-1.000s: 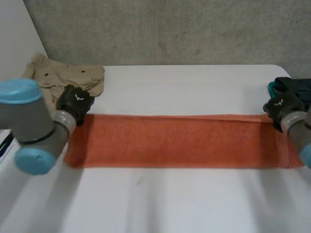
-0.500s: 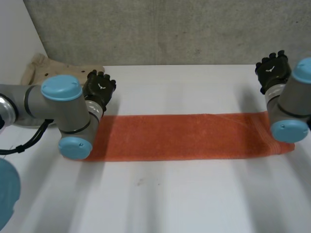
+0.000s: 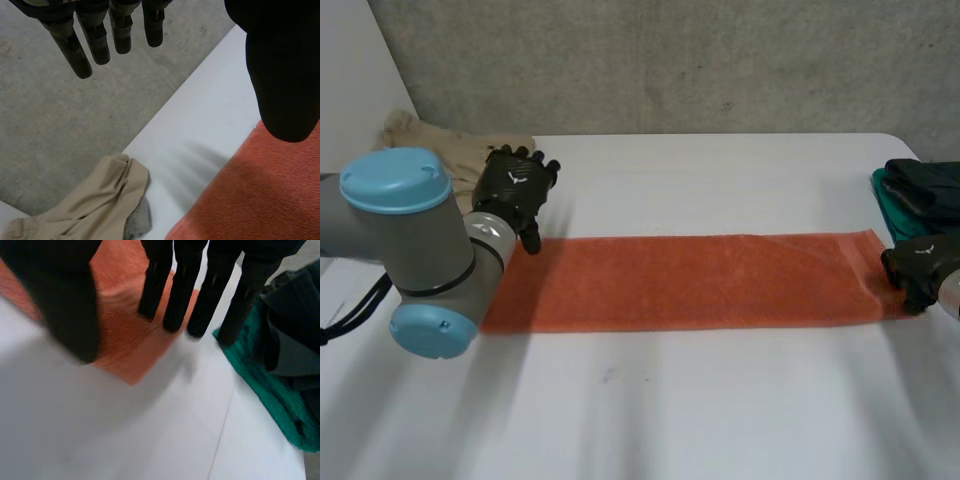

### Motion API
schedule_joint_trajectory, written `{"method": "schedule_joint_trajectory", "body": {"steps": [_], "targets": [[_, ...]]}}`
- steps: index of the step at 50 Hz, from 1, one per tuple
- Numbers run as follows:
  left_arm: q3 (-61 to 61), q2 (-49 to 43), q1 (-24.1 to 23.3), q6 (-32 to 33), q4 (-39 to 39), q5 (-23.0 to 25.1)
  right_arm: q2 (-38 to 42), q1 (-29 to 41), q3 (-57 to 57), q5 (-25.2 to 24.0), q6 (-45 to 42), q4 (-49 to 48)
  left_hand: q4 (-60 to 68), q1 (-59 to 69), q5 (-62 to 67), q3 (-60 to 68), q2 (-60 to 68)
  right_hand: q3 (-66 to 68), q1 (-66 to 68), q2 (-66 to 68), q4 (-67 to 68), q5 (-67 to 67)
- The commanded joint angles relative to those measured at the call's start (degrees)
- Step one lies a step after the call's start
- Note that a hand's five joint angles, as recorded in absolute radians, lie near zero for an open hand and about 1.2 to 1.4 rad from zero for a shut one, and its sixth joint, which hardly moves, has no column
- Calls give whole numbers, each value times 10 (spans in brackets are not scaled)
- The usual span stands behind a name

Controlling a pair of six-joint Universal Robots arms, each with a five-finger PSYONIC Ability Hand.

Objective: Fold the laundry.

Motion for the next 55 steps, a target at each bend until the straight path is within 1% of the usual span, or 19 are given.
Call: {"method": "schedule_joint_trajectory", "body": {"steps": [1, 3, 5, 9, 14, 15, 19, 20, 25, 32, 35, 38, 39, 41, 45, 47, 50, 52, 55], "targets": [[-4, -5, -2, 1, 1, 2, 21, -14, 1, 84, 4, -58, -16, -8, -28, -20, -20, 267, 255, 251, 268, 267], [-7, 2, -2, 1, 0, 2, 12, -30, 5, 145, 8, -88, -16, -8, -28, -20, -20, 267, 255, 251, 268, 267], [-11, 6, -1, 1, 1, 2, -11, -42, 15, 163, -4, -116, -16, -8, -28, -20, -20, 267, 255, 251, 268, 267], [-23, 32, 2, 0, 1, 3, -64, -76, 23, 153, -92, -139, -16, -8, -28, -20, -20, 267, 255, 251, 268, 267], [-43, 55, 2, -1, 1, 3, -72, -77, 13, 129, -167, -161, -16, -8, -28, -20, -20, 267, 255, 251, 268, 267], [-46, 60, 2, -1, 1, 3, -75, -61, 11, 117, -167, -170, -16, -8, -28, -20, -20, 267, 255, 251, 268, 267], [-59, 75, 3, -8, 1, 3, -84, 77, 7, 48, -162, -221, -16, -8, -28, -20, -20, 267, 255, 251, 268, 267], [-62, 78, 4, -11, 1, 3, -88, 129, 7, 15, -162, -251, -16, -8, -28, -20, -20, 267, 255, 251, 268, 267], [-73, 95, 5, -33, 1, 4, -80, 272, 10, -67, -165, -319, -16, -8, -28, -20, -20, 267, 255, 251, 268, 267], [-97, 104, 5, -39, 2, 4, 43, 444, -18, -121, -183, -319, -16, -8, -28, -20, -20, 267, 255, 251, 268, 267], [-104, 104, 5, -40, 4, 4, 67, 477, -23, -120, -191, -313, -16, -8, -28, -20, -20, 267, 255, 251, 268, 267], [-107, 103, 5, -40, 5, 4, 71, 475, -20, -113, -192, -305, -16, -8, -28, -20, -20, 238, 225, 221, 238, 237], [-107, 103, 5, -40, 6, 5, 66, 472, -16, -103, -187, -294, -16, -8, -28, -20, -20, -55, -68, -72, -55, -56], [-107, 102, 4, -40, 9, 5, 60, 466, -10, -85, -181, -281, -16, -8, -28, -20, -20, -433, -445, -449, -432, -433], [-105, 102, 2, -39, 11, 5, 4, 442, 19, -18, -118, -260, -16, -8, -28, -20, -20, -433, -445, -449, -432, -433], [-102, 102, -1, -39, 12, 5, -61, 397, 44, 10, -38, -247, -16, -8, -28, -20, -20, -433, -445, -449, -432, -433], [-100, 102, -3, -40, 13, 5, -101, 342, 77, 17, 66, -203, -16, -8, -28, -20, -20, -433, -445, -449, -432, -433], [-100, 101, -5, -40, 13, 6, -99, 315, 94, 10, 113, -150, -16, -8, -28, -20, -20, -433, -445, -449, -432, -433], [-101, 99, -12, -40, 13, 7, -83, 283, 111, 23, 107, -103, -16, -8, -28, -20, -20, -433, -445, -449, -432, -433]]}}
